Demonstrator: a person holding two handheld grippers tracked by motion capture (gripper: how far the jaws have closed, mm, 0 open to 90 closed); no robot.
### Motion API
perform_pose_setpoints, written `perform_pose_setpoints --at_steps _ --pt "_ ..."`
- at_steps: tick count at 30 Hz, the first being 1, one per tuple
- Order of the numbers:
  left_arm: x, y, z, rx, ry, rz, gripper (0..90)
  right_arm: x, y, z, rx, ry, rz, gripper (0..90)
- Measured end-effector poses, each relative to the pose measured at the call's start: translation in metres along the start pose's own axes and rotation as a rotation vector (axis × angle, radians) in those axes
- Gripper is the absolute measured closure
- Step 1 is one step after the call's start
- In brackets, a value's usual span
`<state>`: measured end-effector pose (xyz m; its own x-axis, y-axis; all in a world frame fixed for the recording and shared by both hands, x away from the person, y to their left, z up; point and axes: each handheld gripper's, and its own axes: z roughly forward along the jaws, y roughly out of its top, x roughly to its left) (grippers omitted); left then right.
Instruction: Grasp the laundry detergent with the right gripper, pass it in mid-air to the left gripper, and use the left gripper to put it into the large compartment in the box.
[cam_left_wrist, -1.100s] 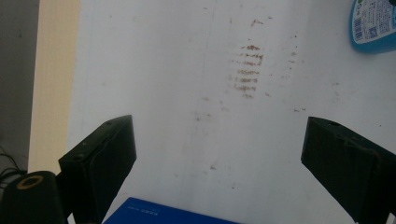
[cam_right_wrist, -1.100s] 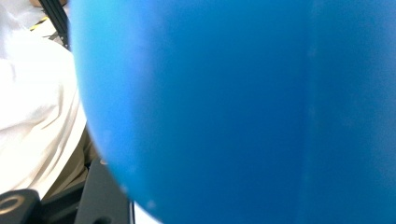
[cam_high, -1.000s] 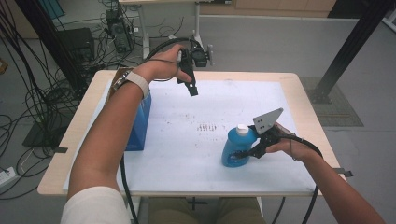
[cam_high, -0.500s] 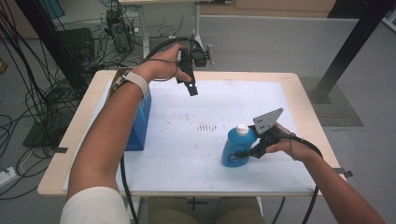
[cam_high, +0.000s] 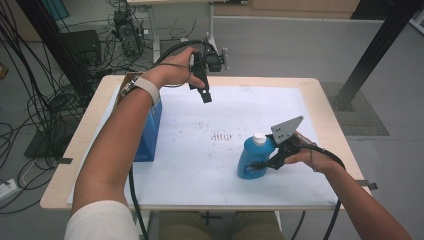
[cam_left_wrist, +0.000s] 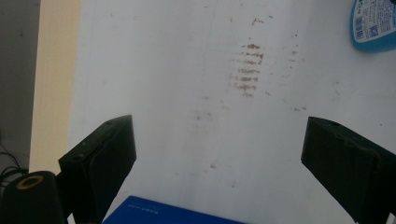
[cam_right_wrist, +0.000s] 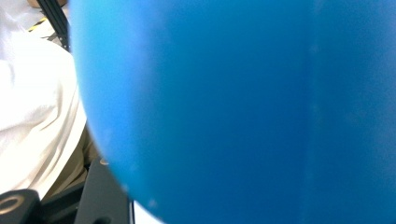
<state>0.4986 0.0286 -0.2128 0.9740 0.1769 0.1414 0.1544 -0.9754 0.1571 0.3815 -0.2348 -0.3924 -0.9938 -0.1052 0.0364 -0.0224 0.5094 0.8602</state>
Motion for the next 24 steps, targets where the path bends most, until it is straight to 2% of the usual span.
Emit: perform_pose_setpoints --at_steps 17,24 --pt "-0.005 0.001 -0.004 0.002 0.001 0.006 10.4 0.002 0.000 0.000 -0.008 -0.014 -0.001 42.9" --pt "-0.010 -0.002 -0.006 -0.013 -0.011 -0.003 9.7 0.003 0.001 0.000 -0.013 -0.019 -0.005 43.0"
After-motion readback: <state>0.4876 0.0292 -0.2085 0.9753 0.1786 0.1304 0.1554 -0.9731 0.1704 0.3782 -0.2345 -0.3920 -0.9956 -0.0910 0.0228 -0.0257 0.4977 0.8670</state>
